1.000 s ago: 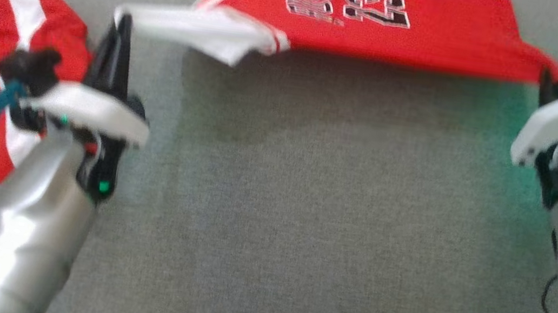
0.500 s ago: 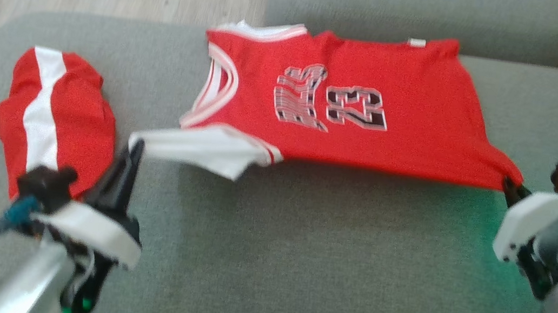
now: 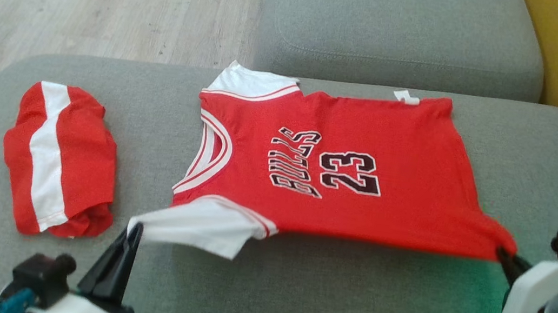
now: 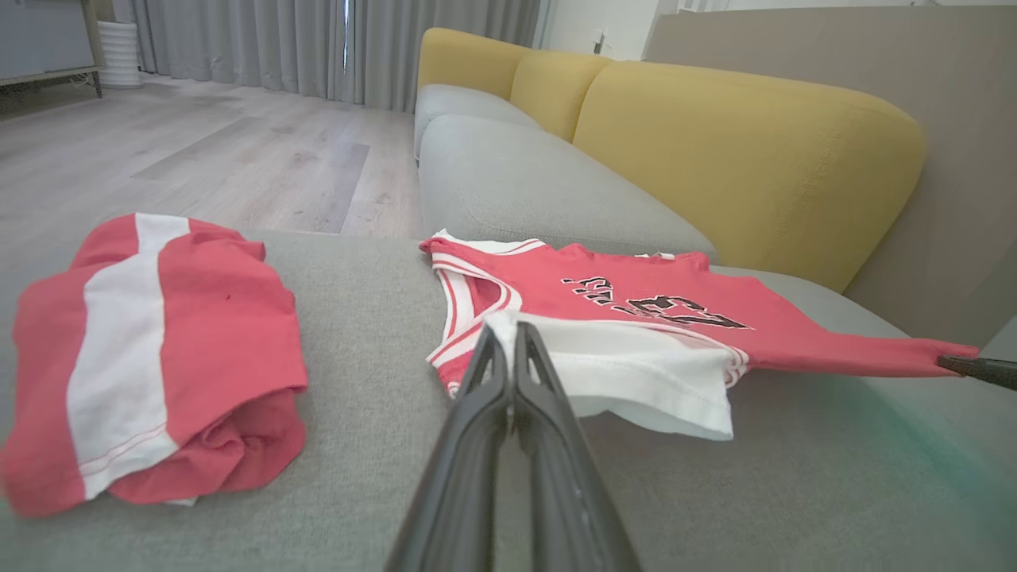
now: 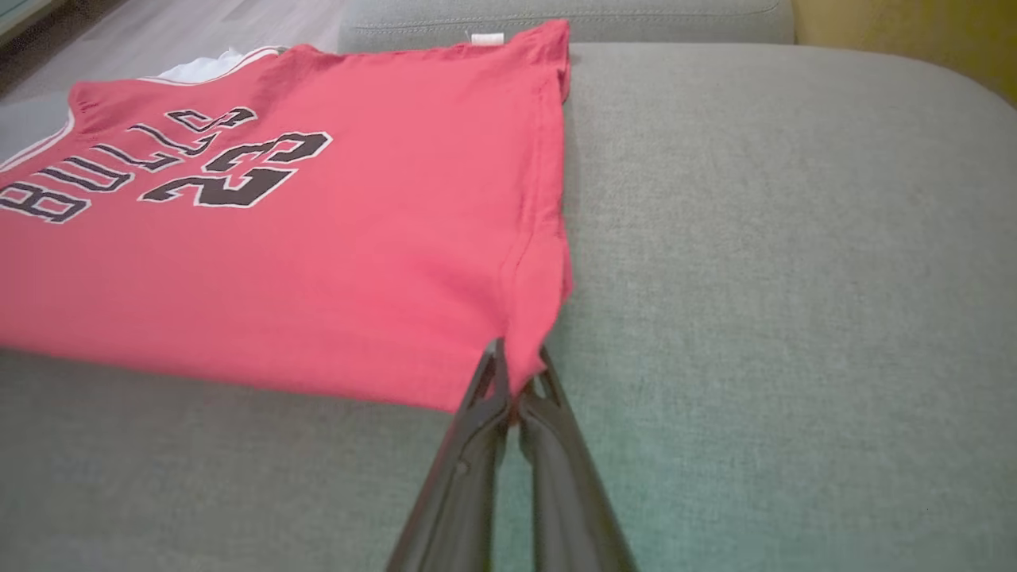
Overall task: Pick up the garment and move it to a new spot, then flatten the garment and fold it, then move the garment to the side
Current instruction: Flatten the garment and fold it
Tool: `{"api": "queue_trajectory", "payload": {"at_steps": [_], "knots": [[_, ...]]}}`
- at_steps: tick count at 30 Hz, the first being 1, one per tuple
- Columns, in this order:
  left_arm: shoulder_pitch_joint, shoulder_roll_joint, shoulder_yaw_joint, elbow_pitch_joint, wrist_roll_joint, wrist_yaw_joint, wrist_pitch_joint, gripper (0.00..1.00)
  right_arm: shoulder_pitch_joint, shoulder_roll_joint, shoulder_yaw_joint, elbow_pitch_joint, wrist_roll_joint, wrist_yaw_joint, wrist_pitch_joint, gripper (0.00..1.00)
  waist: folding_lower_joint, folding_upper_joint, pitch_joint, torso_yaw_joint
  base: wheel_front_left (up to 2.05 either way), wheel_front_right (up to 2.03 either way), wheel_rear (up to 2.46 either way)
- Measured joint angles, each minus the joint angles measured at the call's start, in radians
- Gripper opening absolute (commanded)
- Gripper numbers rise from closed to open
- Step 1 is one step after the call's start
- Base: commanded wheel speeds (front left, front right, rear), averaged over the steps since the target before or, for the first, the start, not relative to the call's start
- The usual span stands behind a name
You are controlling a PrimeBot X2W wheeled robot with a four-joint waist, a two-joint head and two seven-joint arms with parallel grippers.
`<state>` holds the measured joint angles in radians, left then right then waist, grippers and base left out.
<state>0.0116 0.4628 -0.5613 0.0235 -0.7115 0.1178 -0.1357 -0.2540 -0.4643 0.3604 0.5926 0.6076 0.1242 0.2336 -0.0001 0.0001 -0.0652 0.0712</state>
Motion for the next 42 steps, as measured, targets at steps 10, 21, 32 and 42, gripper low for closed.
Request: {"api": "queue_trajectory", "payload": {"at_steps": [10,21,32,42], "knots": [[0.011,0.009,-0.019,-0.033,0.016,0.016,0.032,0.00,0.095,0.035,-0.154,-0.159,-0.096,0.000,0.115,0.00,0.0001,0.0000,0.012,-0.001,0.00,0.00,0.00],[-0.210,0.024,-0.009,0.063,0.043,-0.018,0.091,0.00,0.007,0.148,-0.268,-0.191,-0.234,0.000,0.239,0.00,0.0003,-0.0001,0.102,-0.029,0.00,0.00,0.00],[-0.500,0.016,-0.064,0.307,0.100,-0.130,0.180,0.00,-0.217,0.174,-0.271,-0.063,-0.344,0.000,0.270,0.00,0.0004,-0.0001,0.247,-0.052,0.00,0.00,0.00],[-0.669,-0.034,-0.101,0.516,0.144,-0.174,0.187,0.00,-0.352,0.184,-0.253,0.062,-0.382,0.000,0.233,0.00,0.0003,-0.0001,0.320,-0.052,0.00,0.00,0.00]]}}
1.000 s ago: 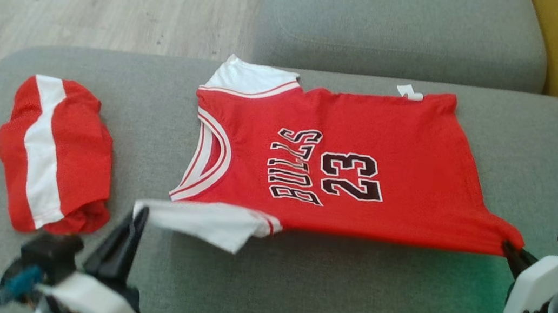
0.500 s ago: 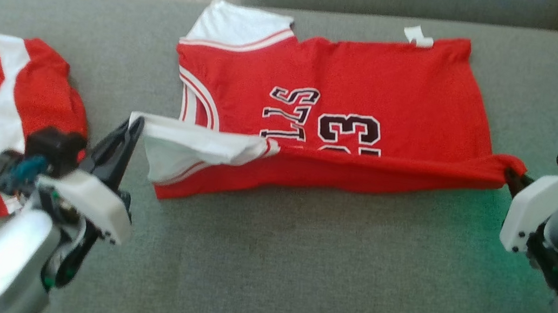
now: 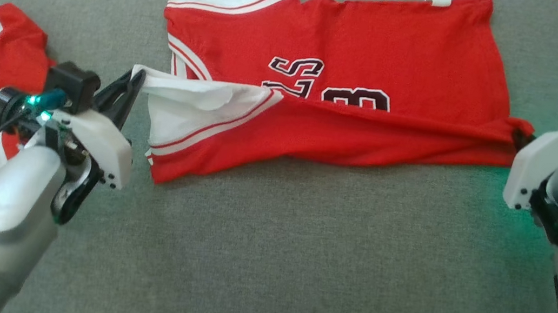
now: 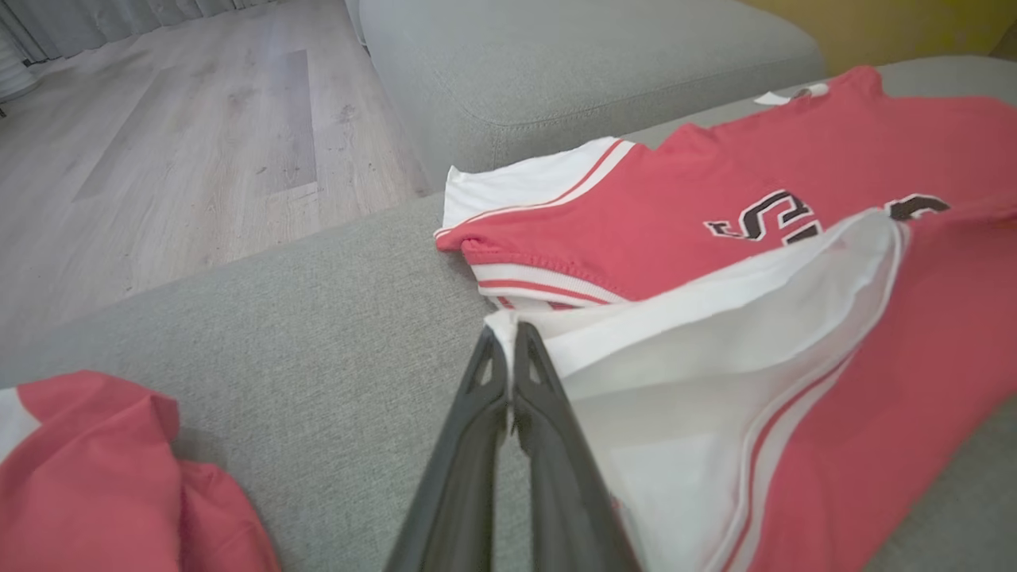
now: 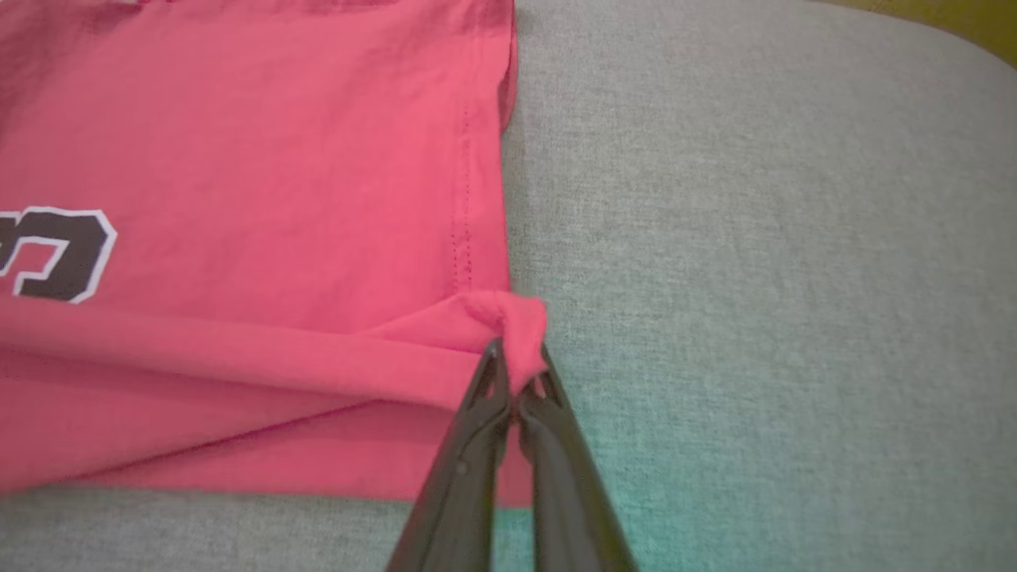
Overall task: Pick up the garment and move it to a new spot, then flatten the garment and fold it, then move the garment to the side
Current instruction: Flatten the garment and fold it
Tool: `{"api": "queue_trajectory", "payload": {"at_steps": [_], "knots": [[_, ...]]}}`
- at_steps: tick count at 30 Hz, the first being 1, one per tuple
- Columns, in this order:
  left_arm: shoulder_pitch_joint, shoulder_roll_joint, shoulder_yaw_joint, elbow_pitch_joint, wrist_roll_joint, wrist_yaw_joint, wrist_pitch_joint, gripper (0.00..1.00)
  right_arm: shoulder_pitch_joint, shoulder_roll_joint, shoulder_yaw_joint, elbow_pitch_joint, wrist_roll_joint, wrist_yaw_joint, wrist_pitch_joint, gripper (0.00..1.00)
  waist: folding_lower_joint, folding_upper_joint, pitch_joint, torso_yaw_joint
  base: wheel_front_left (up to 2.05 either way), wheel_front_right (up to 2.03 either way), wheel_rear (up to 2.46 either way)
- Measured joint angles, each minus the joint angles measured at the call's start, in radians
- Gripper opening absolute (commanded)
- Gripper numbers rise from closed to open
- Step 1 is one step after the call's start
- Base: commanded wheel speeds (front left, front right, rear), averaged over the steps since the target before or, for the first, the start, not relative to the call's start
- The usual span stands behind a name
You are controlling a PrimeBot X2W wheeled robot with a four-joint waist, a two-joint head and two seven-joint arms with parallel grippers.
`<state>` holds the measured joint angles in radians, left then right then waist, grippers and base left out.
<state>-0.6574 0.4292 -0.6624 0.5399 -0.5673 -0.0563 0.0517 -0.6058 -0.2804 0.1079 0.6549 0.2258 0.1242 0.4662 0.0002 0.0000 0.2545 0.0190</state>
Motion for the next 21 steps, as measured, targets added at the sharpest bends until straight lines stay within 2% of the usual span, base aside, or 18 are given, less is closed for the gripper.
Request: {"api": "queue_trajectory", "payload": {"at_steps": [1,2,3,4,5,8,14,17,21], "knots": [[-0.012,-0.003,-0.007,0.019,0.007,-0.006,0.000,0.00,-0.011,0.002,0.006,0.009,0.000,0.000,-0.011,0.87,0.0000,0.0000,0.005,0.001,0.00,0.00,0.00],[-0.024,-0.007,-0.015,0.037,0.013,-0.006,0.000,0.00,-0.022,0.006,0.005,0.019,0.001,0.000,-0.023,1.00,0.0000,0.0000,0.009,0.002,0.00,0.00,0.00],[-0.034,-0.013,-0.016,0.058,0.014,-0.006,0.001,0.00,-0.034,0.010,0.005,0.033,0.000,0.000,-0.031,1.00,0.0000,0.0000,0.012,0.004,0.00,0.00,0.00],[-0.042,-0.020,-0.016,0.077,0.014,-0.005,0.001,0.40,-0.045,0.015,0.001,0.044,0.000,0.000,-0.042,1.00,0.0000,0.0000,0.014,0.006,0.00,0.00,0.00],[-0.049,-0.025,-0.017,0.092,0.019,-0.005,-0.002,1.00,-0.054,0.017,-0.005,0.053,0.000,0.000,-0.057,1.00,-0.0001,0.0000,0.016,0.008,0.00,0.00,0.00],[-0.068,-0.043,-0.016,0.133,0.024,-0.001,-0.029,1.00,-0.076,0.017,-0.012,0.075,0.003,0.000,-0.111,1.00,0.0000,0.0000,0.017,0.014,0.00,0.00,0.00],[-0.075,-0.098,0.040,0.147,0.002,0.062,-0.193,1.00,-0.073,0.017,0.020,0.052,0.034,0.000,-0.327,1.00,-0.0002,0.0000,-0.013,0.024,0.00,0.00,0.00],[-0.061,-0.130,0.107,0.105,-0.042,0.103,-0.276,1.00,-0.037,0.020,0.031,0.001,0.058,0.000,-0.455,1.00,-0.0002,0.0000,-0.038,0.028,0.00,0.00,0.00],[0.038,-0.163,0.172,-0.007,-0.058,0.131,-0.301,1.00,0.066,0.035,0.012,-0.062,0.065,0.000,-0.591,1.00,-0.0003,0.0000,-0.074,0.031,0.00,0.00,0.00]]}}
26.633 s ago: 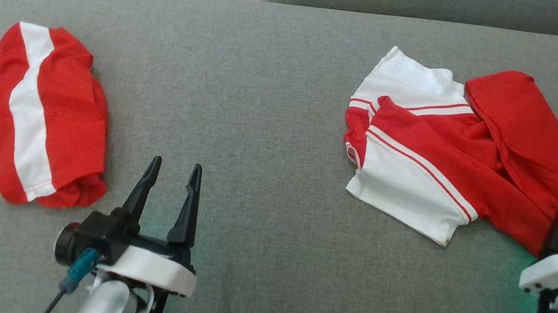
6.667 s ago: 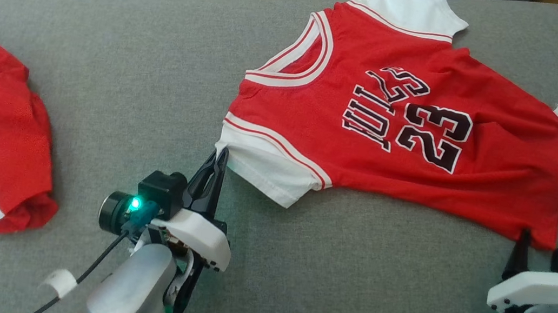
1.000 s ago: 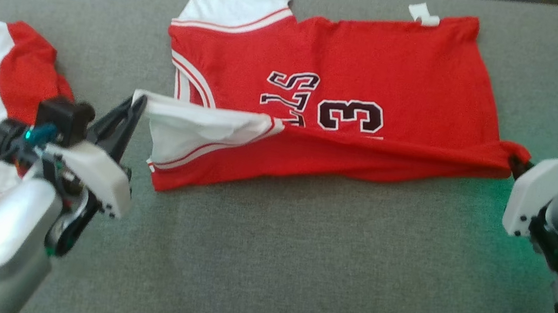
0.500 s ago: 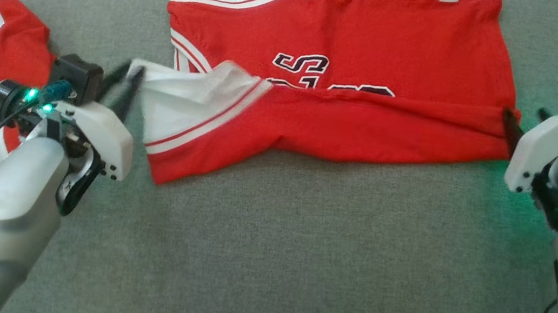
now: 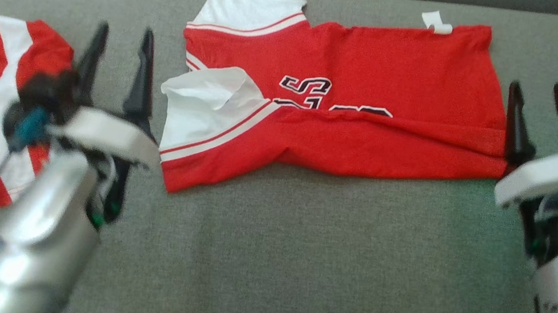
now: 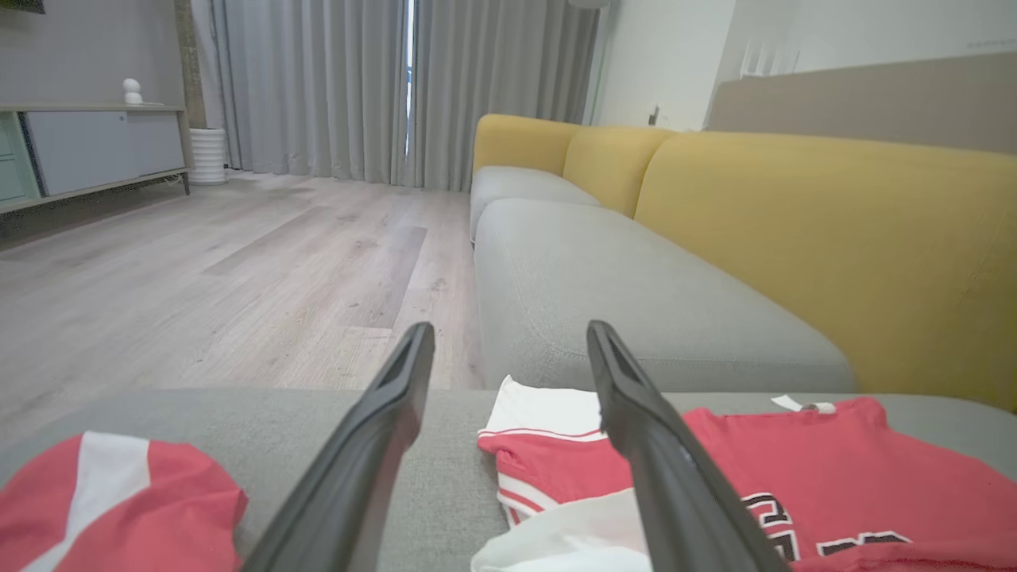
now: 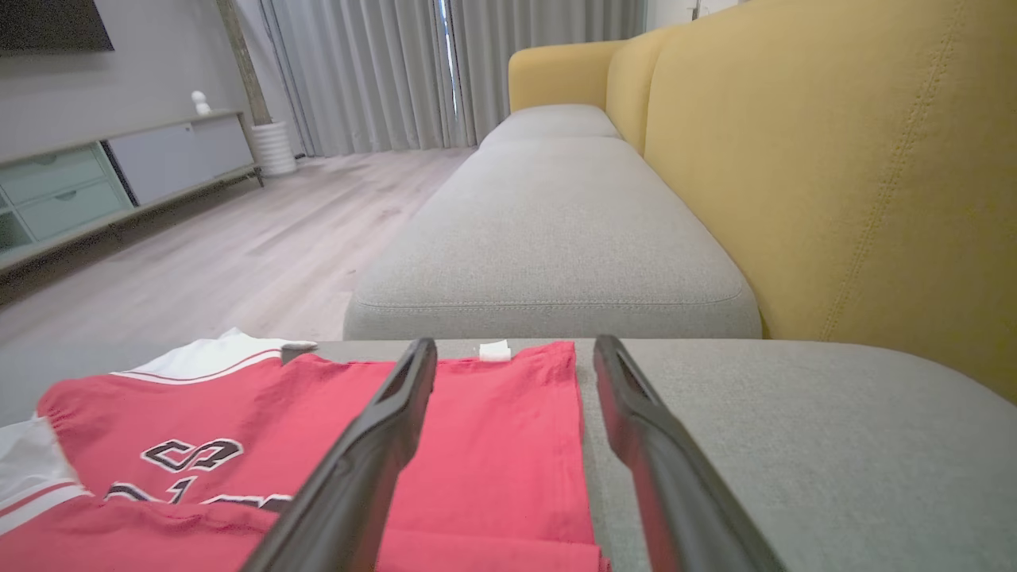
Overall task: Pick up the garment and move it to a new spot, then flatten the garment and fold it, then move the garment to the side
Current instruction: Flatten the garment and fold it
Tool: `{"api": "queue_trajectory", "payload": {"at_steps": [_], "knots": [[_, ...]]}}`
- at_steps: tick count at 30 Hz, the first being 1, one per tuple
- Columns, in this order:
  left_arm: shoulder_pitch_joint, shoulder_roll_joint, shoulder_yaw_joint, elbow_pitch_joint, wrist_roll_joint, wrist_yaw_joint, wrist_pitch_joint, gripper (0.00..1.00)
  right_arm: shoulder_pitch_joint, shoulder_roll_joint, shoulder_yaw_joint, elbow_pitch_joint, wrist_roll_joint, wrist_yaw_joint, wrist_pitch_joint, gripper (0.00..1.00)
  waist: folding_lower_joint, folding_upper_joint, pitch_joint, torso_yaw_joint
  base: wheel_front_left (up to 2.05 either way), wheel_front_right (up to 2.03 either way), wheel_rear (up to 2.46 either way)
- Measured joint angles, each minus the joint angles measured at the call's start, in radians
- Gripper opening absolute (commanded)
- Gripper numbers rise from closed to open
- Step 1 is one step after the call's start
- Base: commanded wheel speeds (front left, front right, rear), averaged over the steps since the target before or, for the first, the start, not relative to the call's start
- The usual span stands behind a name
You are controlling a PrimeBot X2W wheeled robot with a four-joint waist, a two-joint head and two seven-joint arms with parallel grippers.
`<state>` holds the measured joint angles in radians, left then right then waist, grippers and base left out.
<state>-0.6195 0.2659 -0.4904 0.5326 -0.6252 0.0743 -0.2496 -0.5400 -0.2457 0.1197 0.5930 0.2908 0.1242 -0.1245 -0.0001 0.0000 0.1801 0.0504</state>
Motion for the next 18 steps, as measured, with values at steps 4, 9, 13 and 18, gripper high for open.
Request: {"api": "queue_trajectory", "payload": {"at_steps": [4,9,13,18], "knots": [[0.168,-0.053,0.074,-0.161,0.046,0.033,-0.003,1.00,0.117,0.048,-0.051,-0.058,-0.015,0.000,-0.076,1.00,-0.0001,0.0000,-0.033,0.004,0.00,0.00,0.00],[0.331,-0.117,0.127,-0.232,0.103,0.042,-0.006,1.00,0.240,0.118,-0.123,-0.127,-0.091,0.000,-0.106,1.00,-0.0001,0.0000,-0.065,0.003,0.00,0.00,0.00],[0.407,-0.148,0.153,-0.227,0.138,0.040,-0.006,1.00,0.314,0.165,-0.160,-0.155,-0.134,0.000,-0.115,1.00,-0.0001,0.0000,-0.077,-0.009,0.00,0.00,0.00],[0.416,-0.159,0.174,-0.186,0.155,0.038,-0.006,1.00,0.341,0.180,-0.163,-0.173,-0.157,0.000,-0.115,1.00,0.0000,0.0000,-0.076,-0.022,0.00,0.00,0.00]]}}
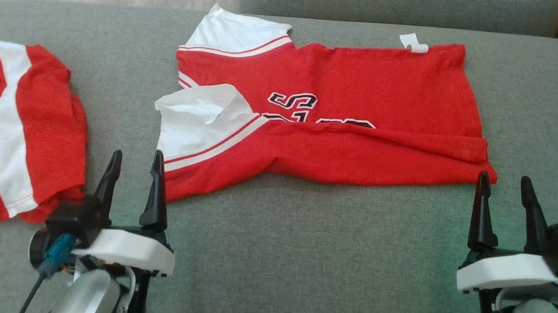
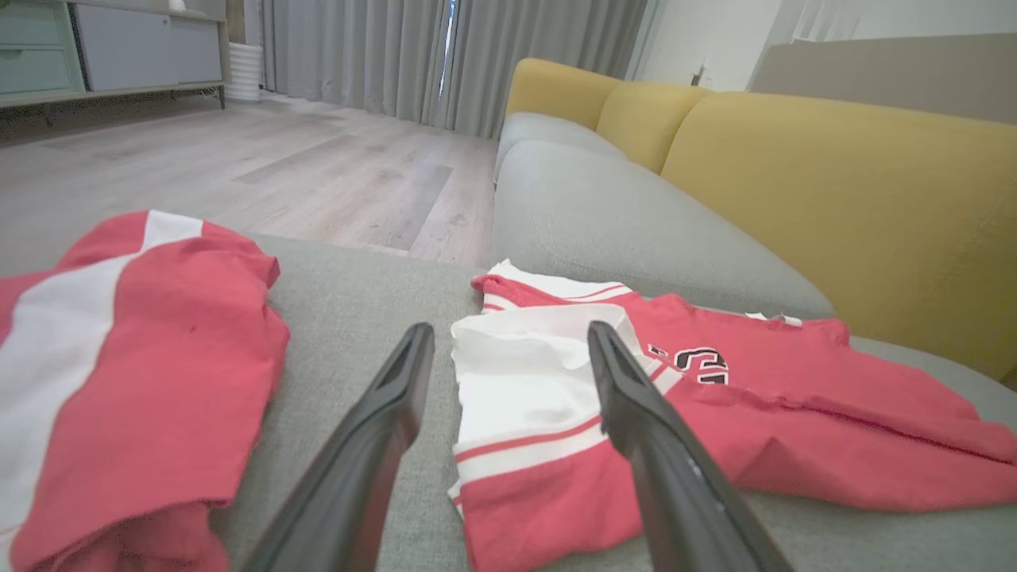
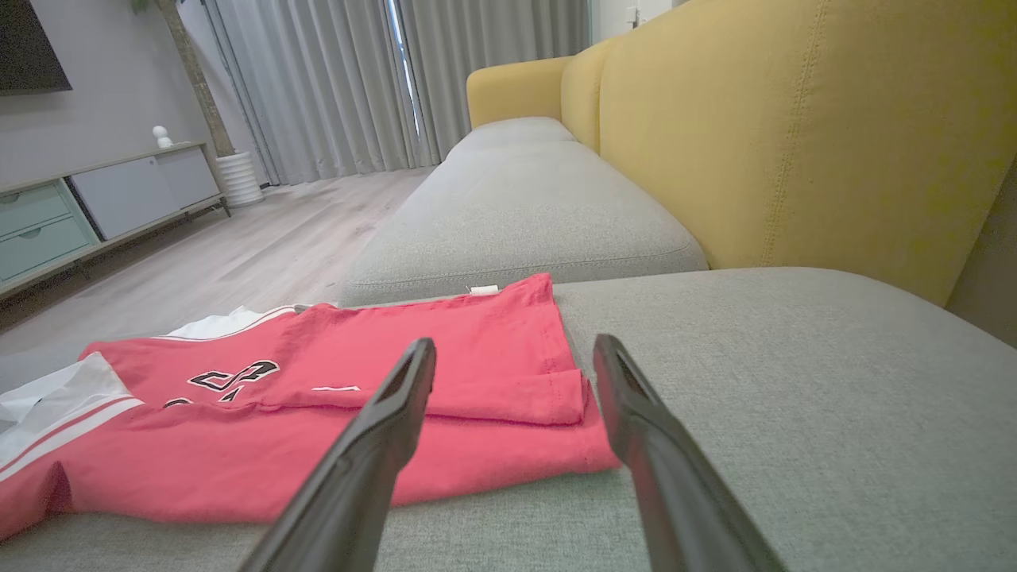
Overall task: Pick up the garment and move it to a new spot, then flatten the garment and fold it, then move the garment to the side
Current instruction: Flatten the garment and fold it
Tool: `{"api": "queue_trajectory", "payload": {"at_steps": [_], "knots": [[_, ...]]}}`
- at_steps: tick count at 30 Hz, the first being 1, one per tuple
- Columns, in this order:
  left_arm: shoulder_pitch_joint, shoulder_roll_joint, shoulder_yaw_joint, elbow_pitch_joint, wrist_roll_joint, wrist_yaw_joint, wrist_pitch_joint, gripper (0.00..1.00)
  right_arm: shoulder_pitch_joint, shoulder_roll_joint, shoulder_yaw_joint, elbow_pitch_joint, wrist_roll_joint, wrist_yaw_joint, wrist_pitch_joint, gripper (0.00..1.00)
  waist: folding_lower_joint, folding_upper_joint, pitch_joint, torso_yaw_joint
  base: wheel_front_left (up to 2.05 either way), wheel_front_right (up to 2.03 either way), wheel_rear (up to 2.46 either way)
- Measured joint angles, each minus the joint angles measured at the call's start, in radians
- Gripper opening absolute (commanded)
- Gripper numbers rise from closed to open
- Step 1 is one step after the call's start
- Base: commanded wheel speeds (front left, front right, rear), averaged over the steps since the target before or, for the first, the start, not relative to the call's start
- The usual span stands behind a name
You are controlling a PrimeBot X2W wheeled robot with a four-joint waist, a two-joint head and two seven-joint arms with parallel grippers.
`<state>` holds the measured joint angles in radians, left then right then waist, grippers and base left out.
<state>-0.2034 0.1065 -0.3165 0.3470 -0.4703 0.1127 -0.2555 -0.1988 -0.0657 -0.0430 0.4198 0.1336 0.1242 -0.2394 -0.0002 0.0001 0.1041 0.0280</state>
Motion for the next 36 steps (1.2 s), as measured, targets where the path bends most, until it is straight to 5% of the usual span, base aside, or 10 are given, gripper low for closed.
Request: {"api": "queue_trajectory", "payload": {"at_steps": [18,22,23,24,25,36], "knots": [[-0.227,0.012,-0.019,0.379,0.022,0.011,0.254,1.00,-0.063,0.012,0.008,-0.049,-0.001,0.000,0.015,1.00,0.0002,0.0000,0.101,-0.069,0.00,0.00,0.00],[-0.278,0.016,-0.042,0.425,0.023,-0.018,0.279,1.00,-0.068,0.012,0.014,-0.050,0.015,0.000,0.015,1.00,0.0002,0.0000,0.115,-0.085,0.00,0.00,0.00],[-0.286,0.016,-0.046,0.431,0.023,-0.027,0.287,0.79,-0.069,0.012,0.014,-0.050,0.016,0.000,0.014,1.00,0.0002,0.0000,0.116,-0.088,0.00,0.00,0.00],[-0.291,0.016,-0.049,0.435,0.023,-0.039,0.294,0.25,-0.069,0.012,0.013,-0.049,0.016,0.000,0.013,1.00,0.0002,0.0000,0.117,-0.089,0.00,0.00,0.00],[-0.295,0.018,-0.055,0.438,0.023,-0.053,0.300,0.00,-0.070,0.013,0.011,-0.048,0.016,0.000,0.013,1.00,0.0002,0.0000,0.117,-0.090,0.00,0.00,0.00],[-0.303,0.028,-0.069,0.408,0.049,-0.025,0.138,0.00,-0.137,0.015,-0.108,0.095,-0.053,0.000,0.142,1.00,0.0003,0.0000,0.104,-0.051,0.00,0.00,0.00]]}}
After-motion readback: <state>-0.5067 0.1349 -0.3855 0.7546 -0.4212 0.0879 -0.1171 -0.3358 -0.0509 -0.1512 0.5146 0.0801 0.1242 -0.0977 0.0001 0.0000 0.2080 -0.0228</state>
